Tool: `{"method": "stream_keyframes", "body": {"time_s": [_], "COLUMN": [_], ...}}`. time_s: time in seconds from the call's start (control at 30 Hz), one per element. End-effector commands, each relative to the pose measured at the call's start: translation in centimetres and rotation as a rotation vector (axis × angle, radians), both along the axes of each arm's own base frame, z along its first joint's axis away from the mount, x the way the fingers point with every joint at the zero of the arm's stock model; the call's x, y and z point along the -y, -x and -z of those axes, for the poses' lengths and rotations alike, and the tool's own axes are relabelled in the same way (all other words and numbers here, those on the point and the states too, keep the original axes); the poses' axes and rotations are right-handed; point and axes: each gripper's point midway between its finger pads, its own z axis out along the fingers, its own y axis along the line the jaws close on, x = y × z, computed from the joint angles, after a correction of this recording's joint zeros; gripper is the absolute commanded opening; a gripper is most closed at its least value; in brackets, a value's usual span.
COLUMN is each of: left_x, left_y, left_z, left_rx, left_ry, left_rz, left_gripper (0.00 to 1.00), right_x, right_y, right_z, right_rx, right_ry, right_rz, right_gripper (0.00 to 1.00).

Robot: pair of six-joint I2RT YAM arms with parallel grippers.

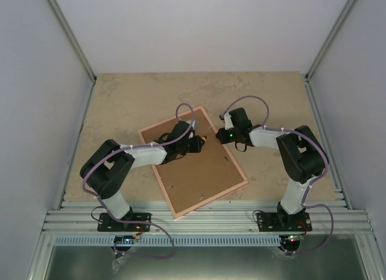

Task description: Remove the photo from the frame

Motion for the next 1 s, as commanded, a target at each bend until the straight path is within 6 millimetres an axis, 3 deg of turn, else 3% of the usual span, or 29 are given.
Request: {"method": "stream_keyframes", "body": {"time_s": [0.0,0.43,0.97], "left_x": [1.0,0.1,2.1], "left_y": [-0.6,-2.1,-1.1], "left_z": [-0.4,0.0,0.1], "left_rx": [0.003,0.017,-0.020], "left_ry": [0.023,0.002,0.063], "left_rz": [-0.009,-0.117,-0.008], "left_gripper": [0.00,0.00,0.00], "right_x": [0.3,0.3,0.4], "right_y": [2.2,2.2,2.1], "right_z": [2.0,1.8,1.9], "right_rx": [-0.091,-0.087,-0.084], "right_ry": [0.013,0.007,0.014], "right_rz": [0.015,0.020,0.026], "right_gripper": [0.02,0.01,0.01]}}
